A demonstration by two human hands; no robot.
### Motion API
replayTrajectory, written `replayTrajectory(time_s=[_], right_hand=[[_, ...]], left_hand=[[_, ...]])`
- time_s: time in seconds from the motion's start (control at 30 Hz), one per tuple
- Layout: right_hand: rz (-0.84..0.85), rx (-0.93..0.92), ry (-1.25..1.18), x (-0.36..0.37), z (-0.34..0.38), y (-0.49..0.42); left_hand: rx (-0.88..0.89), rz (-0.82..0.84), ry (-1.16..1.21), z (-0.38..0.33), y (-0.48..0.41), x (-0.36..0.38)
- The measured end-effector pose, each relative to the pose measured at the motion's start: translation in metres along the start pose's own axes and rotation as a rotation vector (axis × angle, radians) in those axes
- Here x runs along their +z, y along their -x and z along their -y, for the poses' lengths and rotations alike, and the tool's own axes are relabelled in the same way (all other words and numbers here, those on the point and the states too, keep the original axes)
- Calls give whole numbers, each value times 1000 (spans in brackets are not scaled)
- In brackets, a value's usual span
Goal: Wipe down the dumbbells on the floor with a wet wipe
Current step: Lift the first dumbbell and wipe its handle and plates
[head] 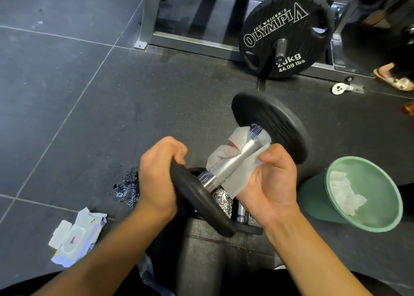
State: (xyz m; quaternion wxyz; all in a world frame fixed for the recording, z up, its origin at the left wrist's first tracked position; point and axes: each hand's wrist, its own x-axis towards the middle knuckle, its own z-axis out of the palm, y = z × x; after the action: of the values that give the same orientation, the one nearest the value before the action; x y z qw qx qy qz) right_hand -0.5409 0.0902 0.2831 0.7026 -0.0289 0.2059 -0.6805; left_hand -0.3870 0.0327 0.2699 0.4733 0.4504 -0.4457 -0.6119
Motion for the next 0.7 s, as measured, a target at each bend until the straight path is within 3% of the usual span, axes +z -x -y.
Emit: replayTrajectory(time_s=[0.07, 0.1, 0.17, 0.27, 0.33, 0.4, 0.53, 0.6, 0.63, 0.7], right_hand=[[17, 10, 19, 0, -2, 1], [24, 20, 19, -1, -2, 2], [31, 38, 22, -2, -4, 1], [14, 38, 26, -1, -6, -1], [9, 34, -10, 0, -7, -2], [16, 35, -54, 1, -7, -1], [-19, -12, -33, -2, -7, -3], [-34, -24, -34, -6, -6, -5], [-33, -23, -43, -7, -5, -6], [-26, -30, -46, -10, -4, -5]], left_hand=[[-518, -33, 324, -2, -14, -1], [-681, -57, 395, 0, -17, -2], [-832, -111, 445, 7, -18, -4], [-807, -156, 468, 10, -14, -1], [-653, -180, 463, 4, -13, 2], [-342, -139, 306, -7, -10, 4], [715, 223, -499, -15, 5, -5], [1120, 365, -815, -14, 15, -2], [1230, 387, -908, -13, 20, 2], [1262, 365, -949, -11, 21, 5]])
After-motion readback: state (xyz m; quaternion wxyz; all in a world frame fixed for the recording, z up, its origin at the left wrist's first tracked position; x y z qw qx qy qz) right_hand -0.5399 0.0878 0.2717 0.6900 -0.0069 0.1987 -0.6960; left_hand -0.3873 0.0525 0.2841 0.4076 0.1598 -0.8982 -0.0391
